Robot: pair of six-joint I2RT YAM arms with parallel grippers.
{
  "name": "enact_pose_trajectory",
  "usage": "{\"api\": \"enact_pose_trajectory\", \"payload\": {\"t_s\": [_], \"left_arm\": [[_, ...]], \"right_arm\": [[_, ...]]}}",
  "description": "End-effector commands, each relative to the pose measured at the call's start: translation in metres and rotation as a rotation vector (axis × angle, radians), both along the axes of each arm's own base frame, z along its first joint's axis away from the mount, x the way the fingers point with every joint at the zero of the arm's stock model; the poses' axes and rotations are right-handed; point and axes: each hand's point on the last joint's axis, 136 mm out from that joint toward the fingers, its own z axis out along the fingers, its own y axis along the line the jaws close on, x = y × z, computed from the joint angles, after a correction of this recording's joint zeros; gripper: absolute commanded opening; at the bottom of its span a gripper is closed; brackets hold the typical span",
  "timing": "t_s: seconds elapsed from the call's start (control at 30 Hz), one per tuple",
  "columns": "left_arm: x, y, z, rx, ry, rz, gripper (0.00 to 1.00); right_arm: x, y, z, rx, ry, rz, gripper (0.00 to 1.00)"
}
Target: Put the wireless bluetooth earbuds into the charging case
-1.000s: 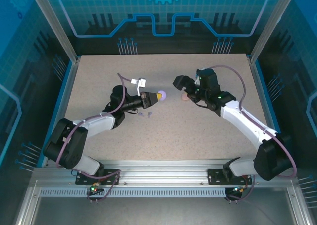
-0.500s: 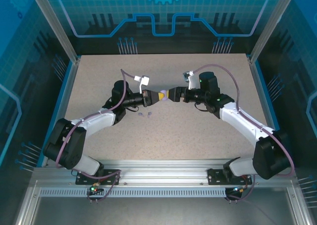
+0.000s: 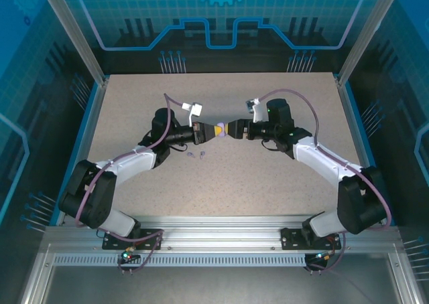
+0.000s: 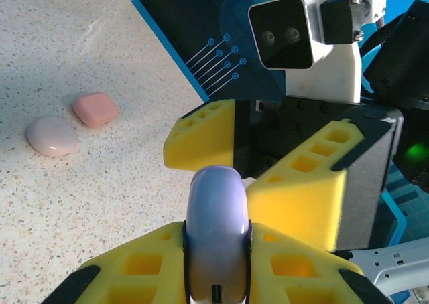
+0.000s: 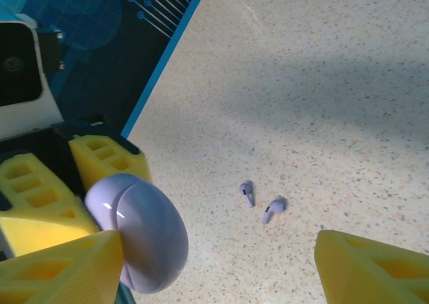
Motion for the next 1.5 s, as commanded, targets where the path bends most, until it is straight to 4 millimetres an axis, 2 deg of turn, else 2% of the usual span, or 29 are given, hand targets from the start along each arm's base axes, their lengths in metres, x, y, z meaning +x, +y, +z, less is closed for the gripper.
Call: {"api": "enact_pose_trajectory", "payload": {"t_s": [0.0,0.17,0.33,0.4,0.53,0.73,0.93,1.07,1.1,1.3,1.47], "left_arm": [[-0.004,-0.002,0.031,-0.029,-0.106,-0.032,0.0],[-0.004,-0.002,0.035,-0.033,-0.114,-0.03,0.0],[-0.005,-0.001,0.033,-0.03,-0.111,-0.029,0.0],[-0.005,-0.001,0.031,-0.028,-0.109,-0.029,0.0],[-0.005,-0.001,0.033,-0.033,-0.112,-0.029,0.0],[-0.005,-0.001,0.034,-0.035,-0.112,-0.028,0.0],[-0.006,-0.001,0.035,-0.036,-0.112,-0.028,0.0],[-0.007,0.0,0.035,-0.038,-0.11,-0.03,0.0],[-0.008,-0.001,0.035,-0.037,-0.108,-0.032,0.0],[-0.009,-0.001,0.034,-0.037,-0.106,-0.035,0.0],[-0.009,0.0,0.033,-0.037,-0.106,-0.034,0.0]], "right_arm": [[0.011,-0.019,-0.024,-0.02,0.052,-0.074,0.75],[0.011,-0.021,-0.031,-0.02,0.073,-0.082,0.73],[0.005,-0.029,-0.017,0.003,0.053,-0.076,0.73],[-0.006,-0.031,-0.019,0.012,0.058,-0.055,0.72],[-0.019,-0.023,-0.004,0.066,0.025,0.018,0.7],[-0.028,-0.004,0.006,0.095,0.005,0.088,0.65],[-0.027,0.01,0.009,0.094,-0.001,0.106,0.62],[-0.025,0.013,0.0,0.086,0.021,0.1,0.59],[-0.019,0.015,0.011,0.095,-0.002,0.097,0.59],[-0.011,0.02,0.01,0.107,0.007,0.091,0.55],[-0.01,0.022,0.008,0.106,0.016,0.095,0.47]]}}
